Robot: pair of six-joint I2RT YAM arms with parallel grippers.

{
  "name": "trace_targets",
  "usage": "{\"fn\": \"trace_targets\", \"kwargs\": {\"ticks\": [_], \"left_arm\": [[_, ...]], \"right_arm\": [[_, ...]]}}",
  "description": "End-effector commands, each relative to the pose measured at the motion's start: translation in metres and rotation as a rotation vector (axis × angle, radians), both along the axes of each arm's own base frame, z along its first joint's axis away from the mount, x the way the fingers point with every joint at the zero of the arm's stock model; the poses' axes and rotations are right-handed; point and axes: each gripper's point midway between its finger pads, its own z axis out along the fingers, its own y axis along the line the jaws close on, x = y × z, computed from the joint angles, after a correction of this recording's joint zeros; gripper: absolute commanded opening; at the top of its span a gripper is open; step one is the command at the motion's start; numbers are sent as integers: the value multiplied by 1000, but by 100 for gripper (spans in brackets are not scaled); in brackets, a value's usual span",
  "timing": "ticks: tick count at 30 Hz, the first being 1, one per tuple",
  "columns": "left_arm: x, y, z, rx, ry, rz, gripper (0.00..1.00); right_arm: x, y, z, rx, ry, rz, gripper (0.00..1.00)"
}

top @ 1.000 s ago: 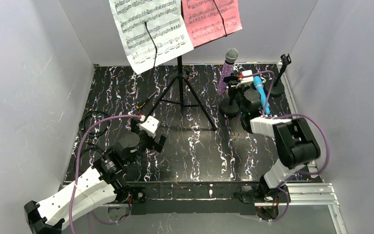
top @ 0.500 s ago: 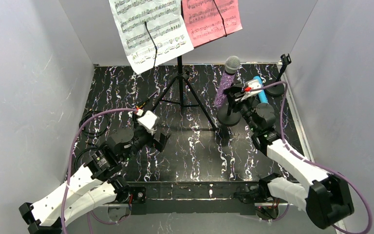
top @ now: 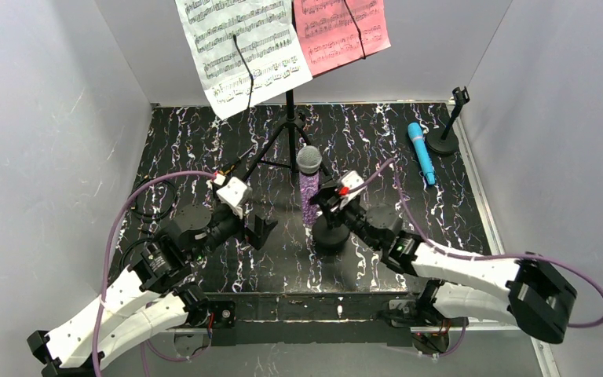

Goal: Pack up the instrument practice props

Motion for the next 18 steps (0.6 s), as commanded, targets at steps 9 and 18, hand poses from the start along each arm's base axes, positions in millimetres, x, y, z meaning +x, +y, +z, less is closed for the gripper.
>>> {"fn": "trace_targets", "kwargs": {"ticks": [9,18], "left_arm": [[-6,9,17,-46,16,31,98],[-2,7,17,-83,27,58,98]], "right_arm": [[-14,58,56,345,-176,-40,1],[-27,64,17,311,-142,-133,7]]}}
